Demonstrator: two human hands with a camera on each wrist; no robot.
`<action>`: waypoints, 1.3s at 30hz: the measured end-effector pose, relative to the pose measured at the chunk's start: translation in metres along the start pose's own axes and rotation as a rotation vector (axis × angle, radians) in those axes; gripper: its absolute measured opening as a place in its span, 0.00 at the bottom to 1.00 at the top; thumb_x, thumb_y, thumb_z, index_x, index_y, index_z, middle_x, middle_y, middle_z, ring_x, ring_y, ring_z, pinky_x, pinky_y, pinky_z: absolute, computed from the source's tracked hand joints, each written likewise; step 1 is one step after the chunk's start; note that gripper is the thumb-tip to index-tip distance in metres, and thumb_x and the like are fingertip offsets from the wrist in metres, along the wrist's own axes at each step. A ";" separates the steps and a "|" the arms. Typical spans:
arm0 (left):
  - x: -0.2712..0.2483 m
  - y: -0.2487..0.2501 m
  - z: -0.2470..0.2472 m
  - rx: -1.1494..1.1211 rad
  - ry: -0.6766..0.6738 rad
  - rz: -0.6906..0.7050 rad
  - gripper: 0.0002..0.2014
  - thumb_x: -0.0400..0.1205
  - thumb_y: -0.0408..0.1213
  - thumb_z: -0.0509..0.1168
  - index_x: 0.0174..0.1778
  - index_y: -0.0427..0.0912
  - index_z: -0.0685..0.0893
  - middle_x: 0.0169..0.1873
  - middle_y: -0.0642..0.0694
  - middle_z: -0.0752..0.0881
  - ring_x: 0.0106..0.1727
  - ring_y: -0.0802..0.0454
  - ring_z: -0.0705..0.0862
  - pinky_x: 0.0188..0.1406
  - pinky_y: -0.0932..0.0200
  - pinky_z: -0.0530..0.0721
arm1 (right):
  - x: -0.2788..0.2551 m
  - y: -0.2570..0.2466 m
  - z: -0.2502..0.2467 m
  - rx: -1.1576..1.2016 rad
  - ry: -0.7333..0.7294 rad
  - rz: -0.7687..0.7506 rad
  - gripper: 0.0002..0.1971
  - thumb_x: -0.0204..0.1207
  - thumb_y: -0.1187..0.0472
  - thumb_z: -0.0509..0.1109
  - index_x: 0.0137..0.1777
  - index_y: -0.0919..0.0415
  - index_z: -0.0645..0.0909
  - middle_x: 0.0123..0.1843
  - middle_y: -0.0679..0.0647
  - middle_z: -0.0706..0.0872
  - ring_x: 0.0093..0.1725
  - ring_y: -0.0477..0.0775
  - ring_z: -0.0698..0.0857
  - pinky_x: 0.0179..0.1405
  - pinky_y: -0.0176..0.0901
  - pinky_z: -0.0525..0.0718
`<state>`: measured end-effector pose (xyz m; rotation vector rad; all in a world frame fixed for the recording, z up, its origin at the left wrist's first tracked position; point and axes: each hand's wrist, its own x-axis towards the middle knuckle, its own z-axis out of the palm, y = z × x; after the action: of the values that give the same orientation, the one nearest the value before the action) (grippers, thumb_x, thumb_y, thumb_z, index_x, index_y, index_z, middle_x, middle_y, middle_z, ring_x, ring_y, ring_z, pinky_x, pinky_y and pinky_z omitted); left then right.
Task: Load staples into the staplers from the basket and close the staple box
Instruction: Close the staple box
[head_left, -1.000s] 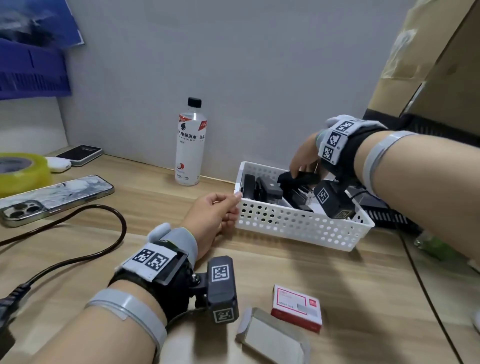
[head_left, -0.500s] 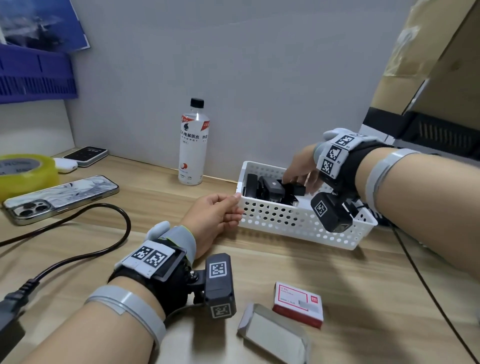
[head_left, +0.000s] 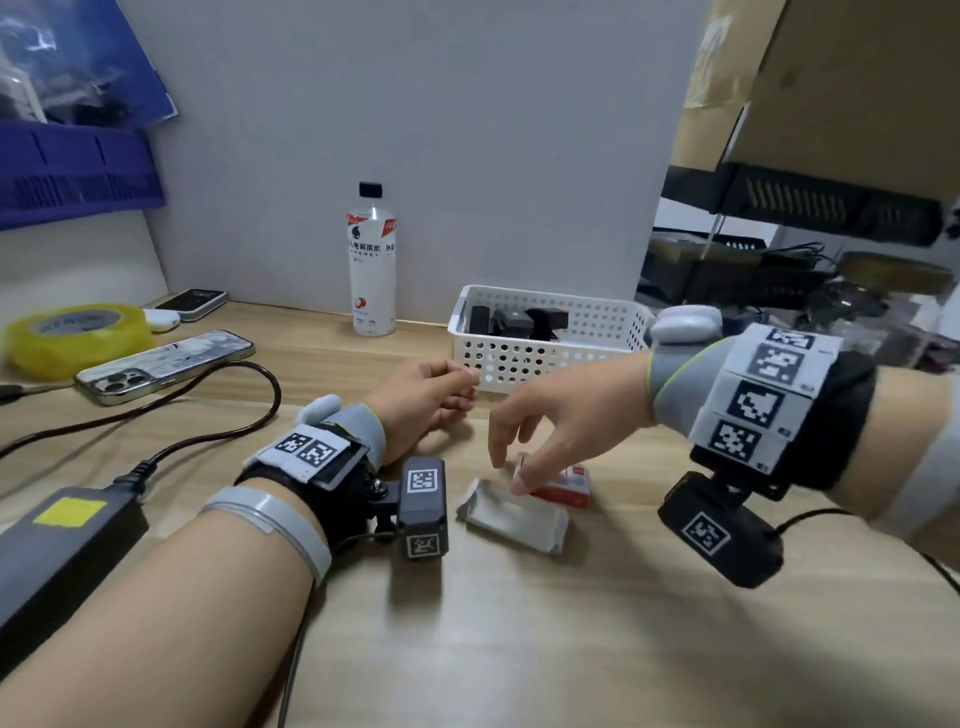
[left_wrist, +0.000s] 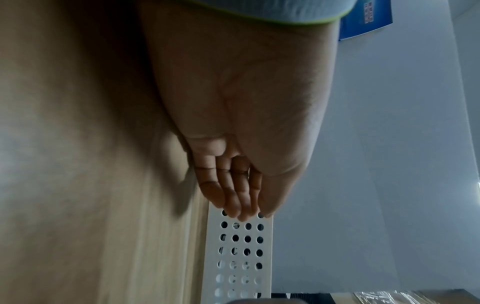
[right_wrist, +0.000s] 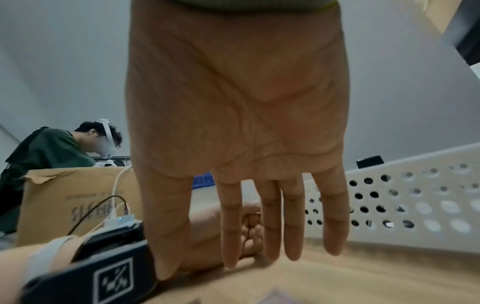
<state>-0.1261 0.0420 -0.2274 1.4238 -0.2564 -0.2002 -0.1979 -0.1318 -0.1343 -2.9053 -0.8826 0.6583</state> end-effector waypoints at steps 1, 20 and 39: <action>-0.002 0.000 0.001 0.007 -0.006 -0.003 0.06 0.84 0.31 0.66 0.42 0.36 0.81 0.32 0.43 0.82 0.28 0.57 0.80 0.27 0.70 0.81 | 0.000 -0.003 0.006 -0.021 0.018 0.002 0.13 0.73 0.44 0.78 0.56 0.43 0.85 0.61 0.44 0.83 0.63 0.47 0.83 0.61 0.44 0.81; -0.003 0.000 -0.013 0.342 -0.285 0.023 0.27 0.69 0.30 0.81 0.64 0.37 0.82 0.58 0.33 0.89 0.56 0.47 0.87 0.64 0.52 0.83 | 0.063 0.037 0.003 0.080 0.347 0.257 0.06 0.68 0.51 0.73 0.35 0.52 0.85 0.33 0.47 0.86 0.37 0.53 0.84 0.41 0.48 0.85; 0.001 0.002 -0.013 -0.203 0.119 -0.039 0.13 0.76 0.14 0.68 0.48 0.35 0.82 0.41 0.36 0.85 0.35 0.46 0.89 0.36 0.61 0.91 | 0.036 0.061 0.030 1.361 0.554 -0.022 0.13 0.85 0.64 0.67 0.67 0.66 0.79 0.47 0.62 0.83 0.38 0.56 0.88 0.38 0.44 0.86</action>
<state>-0.1211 0.0542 -0.2265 1.2350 -0.1065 -0.1679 -0.1514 -0.1668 -0.1852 -1.6550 -0.1904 0.2189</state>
